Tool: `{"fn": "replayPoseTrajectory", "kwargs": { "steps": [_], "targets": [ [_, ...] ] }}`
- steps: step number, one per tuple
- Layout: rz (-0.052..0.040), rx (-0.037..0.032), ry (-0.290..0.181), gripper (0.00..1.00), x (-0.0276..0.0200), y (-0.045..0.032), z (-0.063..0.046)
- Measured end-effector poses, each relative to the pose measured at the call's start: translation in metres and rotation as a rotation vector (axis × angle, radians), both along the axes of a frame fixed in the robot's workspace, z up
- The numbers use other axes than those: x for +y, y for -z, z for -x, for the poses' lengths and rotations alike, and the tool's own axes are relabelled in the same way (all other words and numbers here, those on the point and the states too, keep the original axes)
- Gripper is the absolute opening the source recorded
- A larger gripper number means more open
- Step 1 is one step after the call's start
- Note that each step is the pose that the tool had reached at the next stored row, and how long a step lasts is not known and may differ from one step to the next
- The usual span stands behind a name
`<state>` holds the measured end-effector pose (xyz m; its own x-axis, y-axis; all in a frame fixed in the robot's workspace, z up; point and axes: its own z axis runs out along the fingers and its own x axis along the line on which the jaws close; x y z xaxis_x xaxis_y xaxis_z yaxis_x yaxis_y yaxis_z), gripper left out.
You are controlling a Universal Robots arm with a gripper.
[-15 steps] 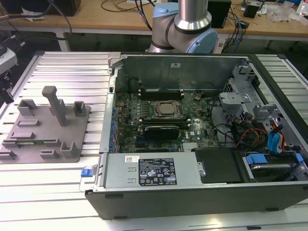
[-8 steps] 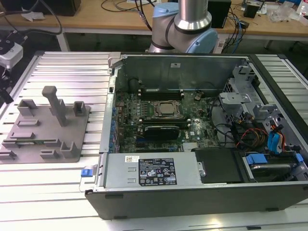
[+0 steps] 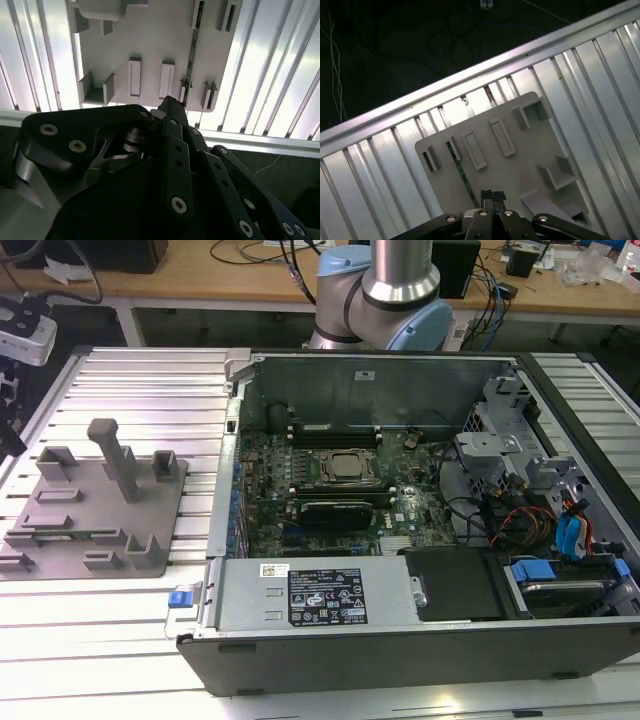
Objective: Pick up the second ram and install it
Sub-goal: 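Pick up the second ram and move it above second insertion slot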
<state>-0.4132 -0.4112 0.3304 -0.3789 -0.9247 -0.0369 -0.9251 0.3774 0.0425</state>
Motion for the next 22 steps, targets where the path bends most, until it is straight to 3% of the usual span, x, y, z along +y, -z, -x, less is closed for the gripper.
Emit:
{"fn": "replayPoseTrajectory", "kwargs": {
  "steps": [1, 5, 8, 13, 17, 22],
  "targets": [
    [0.0000, 0.0001, -0.019, 0.08, 0.0000, 0.0001, 0.000],
    [0.0000, 0.0000, -0.207, 0.08, 0.0000, 0.0011, 0.000],
    [0.0001, 0.0001, -0.318, 0.08, 0.0000, 0.0021, 0.000],
    [0.0002, 0.0001, -0.328, 0.08, -0.0012, 0.0055, 0.000],
    [0.0001, -0.0001, -0.328, 0.08, -0.0108, 0.0149, -0.001],
    [0.0001, 0.0000, -0.328, 0.08, -0.0165, 0.0214, -0.003]
  ]
}}
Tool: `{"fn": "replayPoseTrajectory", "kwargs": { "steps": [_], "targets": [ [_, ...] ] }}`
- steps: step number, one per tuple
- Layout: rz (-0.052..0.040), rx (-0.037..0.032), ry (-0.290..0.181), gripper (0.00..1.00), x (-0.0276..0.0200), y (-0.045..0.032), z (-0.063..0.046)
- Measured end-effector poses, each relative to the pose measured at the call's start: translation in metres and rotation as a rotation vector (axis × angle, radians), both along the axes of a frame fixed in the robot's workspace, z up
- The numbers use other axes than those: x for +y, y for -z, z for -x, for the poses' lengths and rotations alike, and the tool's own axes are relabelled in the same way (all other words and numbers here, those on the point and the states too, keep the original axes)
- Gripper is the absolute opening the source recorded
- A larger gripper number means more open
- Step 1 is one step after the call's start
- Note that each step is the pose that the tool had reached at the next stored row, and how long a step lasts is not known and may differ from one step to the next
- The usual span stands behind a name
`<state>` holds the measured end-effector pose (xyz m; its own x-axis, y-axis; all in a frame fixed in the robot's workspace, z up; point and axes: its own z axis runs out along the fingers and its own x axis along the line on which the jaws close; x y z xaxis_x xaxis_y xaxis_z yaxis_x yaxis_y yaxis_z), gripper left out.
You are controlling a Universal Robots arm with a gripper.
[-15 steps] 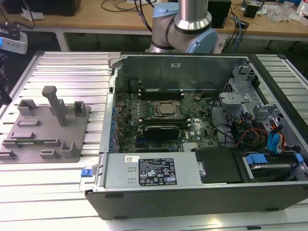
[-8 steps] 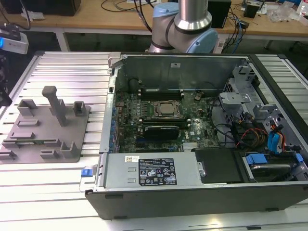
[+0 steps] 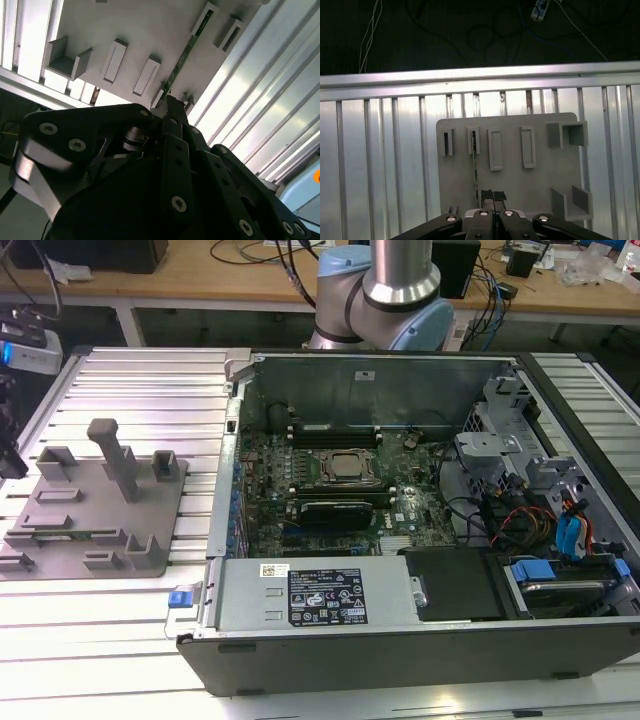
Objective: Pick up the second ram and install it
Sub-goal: 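Pick up the second ram and move it above second insertion slot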
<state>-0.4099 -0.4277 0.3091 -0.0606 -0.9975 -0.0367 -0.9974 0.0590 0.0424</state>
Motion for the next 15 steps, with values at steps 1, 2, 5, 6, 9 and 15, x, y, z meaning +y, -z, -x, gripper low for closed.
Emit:
{"fn": "replayPoseTrajectory", "kwargs": {
  "steps": [1, 2, 5, 6, 9, 15],
  "targets": [
    [0.0000, 0.0000, 0.000, 0.08, -0.0013, 0.0035, -0.001],
    [0.0000, -0.0001, 0.000, 0.08, -0.0037, 0.0077, -0.003],
    [0.0001, 0.0000, 0.000, 0.08, -0.0097, 0.0170, -0.005],
    [0.0000, 0.0000, 0.000, 0.08, -0.0105, 0.0187, -0.005],
    [0.0000, 0.0000, 0.000, 0.08, -0.0128, 0.0247, -0.008],
    [0.0001, 0.0001, 0.000, 0.08, -0.0138, 0.0434, -0.010]
  ]
}}
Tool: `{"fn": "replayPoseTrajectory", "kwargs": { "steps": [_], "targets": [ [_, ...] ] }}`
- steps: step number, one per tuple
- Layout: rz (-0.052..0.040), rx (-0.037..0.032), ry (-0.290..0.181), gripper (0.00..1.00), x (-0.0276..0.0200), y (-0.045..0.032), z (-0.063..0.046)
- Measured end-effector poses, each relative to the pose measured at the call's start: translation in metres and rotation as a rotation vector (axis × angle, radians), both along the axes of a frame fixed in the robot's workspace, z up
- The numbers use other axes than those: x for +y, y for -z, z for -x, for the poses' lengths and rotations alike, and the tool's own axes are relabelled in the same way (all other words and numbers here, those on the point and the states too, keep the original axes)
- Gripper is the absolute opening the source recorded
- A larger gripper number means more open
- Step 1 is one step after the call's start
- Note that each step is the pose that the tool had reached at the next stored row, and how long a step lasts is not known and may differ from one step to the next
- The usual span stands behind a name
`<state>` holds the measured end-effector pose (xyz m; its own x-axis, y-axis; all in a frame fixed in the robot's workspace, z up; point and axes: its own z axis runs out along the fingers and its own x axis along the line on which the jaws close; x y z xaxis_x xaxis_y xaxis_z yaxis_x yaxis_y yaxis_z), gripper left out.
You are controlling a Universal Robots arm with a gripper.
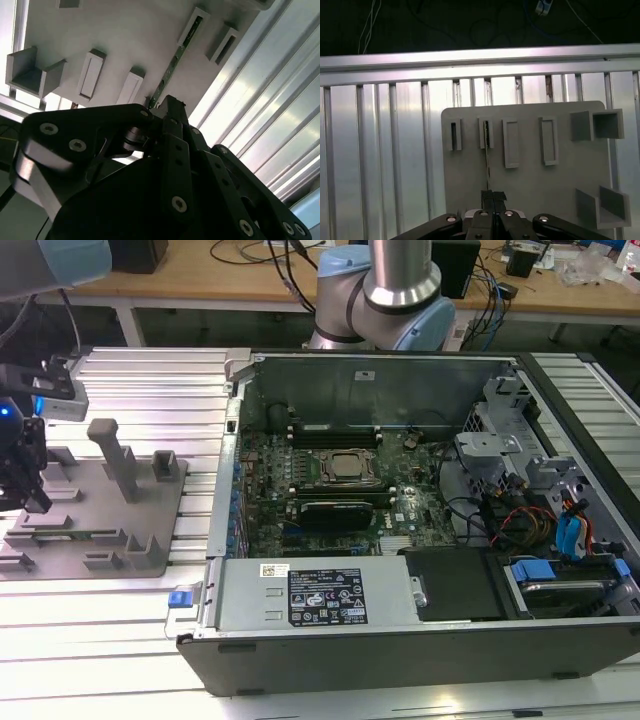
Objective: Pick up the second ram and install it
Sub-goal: 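Pick up the second ram and move it above second insertion slot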
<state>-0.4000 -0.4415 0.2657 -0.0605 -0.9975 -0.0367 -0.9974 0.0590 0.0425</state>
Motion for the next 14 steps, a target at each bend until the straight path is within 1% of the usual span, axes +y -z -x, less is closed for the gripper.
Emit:
{"fn": "replayPoseTrajectory", "kwargs": {
  "steps": [4, 7, 10, 14],
  "targets": [
    [0.0000, -0.0001, 0.000, 0.08, 0.0001, 0.0080, 0.004],
    [0.0000, -0.0001, -0.002, 0.08, 0.0001, 0.0169, 0.004],
    [-0.0001, 0.0000, -0.004, 0.08, 0.0001, 0.0224, 0.005],
    [0.0000, 0.0000, -0.005, 0.08, 0.0001, 0.0269, 0.008]
  ]
}}
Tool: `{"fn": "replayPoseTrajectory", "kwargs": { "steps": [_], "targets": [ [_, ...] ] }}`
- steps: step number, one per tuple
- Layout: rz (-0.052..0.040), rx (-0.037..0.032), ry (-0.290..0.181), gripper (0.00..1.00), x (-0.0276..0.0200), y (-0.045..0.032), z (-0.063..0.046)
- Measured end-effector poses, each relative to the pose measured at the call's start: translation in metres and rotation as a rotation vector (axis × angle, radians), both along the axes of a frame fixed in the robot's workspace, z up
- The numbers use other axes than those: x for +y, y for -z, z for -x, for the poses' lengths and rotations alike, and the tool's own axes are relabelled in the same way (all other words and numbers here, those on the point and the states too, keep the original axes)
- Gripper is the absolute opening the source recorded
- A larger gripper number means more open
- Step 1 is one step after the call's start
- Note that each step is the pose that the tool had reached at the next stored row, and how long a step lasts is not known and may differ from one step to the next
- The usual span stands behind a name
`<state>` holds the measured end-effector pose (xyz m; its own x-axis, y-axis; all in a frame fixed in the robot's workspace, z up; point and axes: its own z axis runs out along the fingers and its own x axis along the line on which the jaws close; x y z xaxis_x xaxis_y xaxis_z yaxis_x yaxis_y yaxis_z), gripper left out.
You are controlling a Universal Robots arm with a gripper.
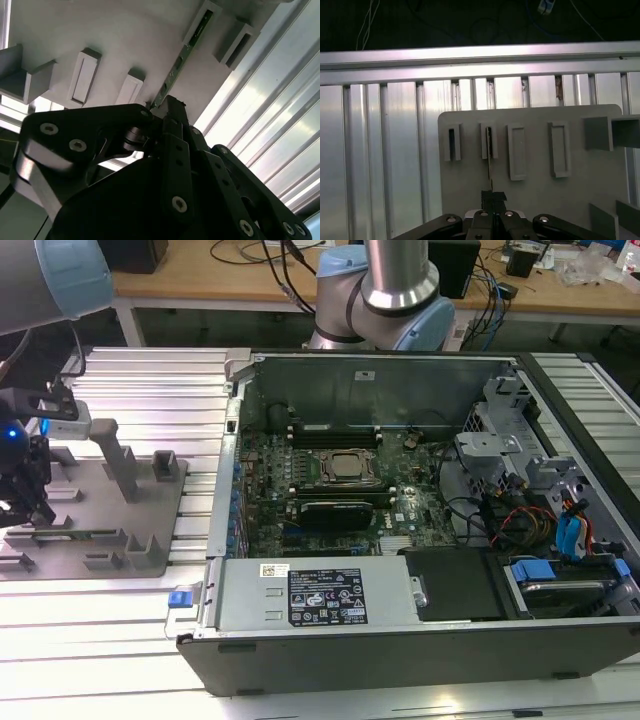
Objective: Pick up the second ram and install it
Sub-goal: 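Pick up the second ram and move it above second insertion slot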
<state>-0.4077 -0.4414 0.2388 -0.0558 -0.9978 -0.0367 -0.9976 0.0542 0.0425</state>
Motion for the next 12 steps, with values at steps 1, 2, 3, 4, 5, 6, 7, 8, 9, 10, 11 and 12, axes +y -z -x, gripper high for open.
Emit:
{"fn": "replayPoseTrajectory", "kwargs": {
  "steps": [1, 2, 3, 4, 5, 6, 7, 8, 9, 10, 11, 12],
  "targets": [
    [-0.0001, 0.0000, 0.000, 0.08, 0.0000, 0.0012, 0.0010],
    [-0.0001, -0.0001, -0.001, 0.08, 0.0000, 0.0029, 0.0020],
    [-0.0001, 0.0000, -0.001, 0.08, -0.0001, 0.0040, 0.0024],
    [0.0000, 0.0000, -0.001, 0.08, -0.0001, 0.0043, 0.0025],
    [0.0001, 0.0002, -0.001, 0.08, 0.0000, 0.0043, 0.0026],
    [0.0000, 0.0000, -0.001, 0.08, 0.0000, 0.0045, 0.0026],
    [0.0000, 0.0000, -0.001, 0.08, 0.0000, 0.0045, 0.0026],
    [0.0001, 0.0000, -0.001, 0.08, 0.0000, 0.0045, 0.0026],
    [0.0000, 0.0000, -0.001, 0.14, 0.0000, 0.0045, 0.0026],
    [0.0000, 0.0000, -0.001, 0.21, 0.0000, 0.0046, 0.0026],
    [0.0000, 0.0000, -0.001, 0.21, 0.0000, 0.0046, 0.0026],
    [0.0000, 0.0000, -0.001, 0.21, 0.0000, 0.0047, 0.0026]
  ]
}}
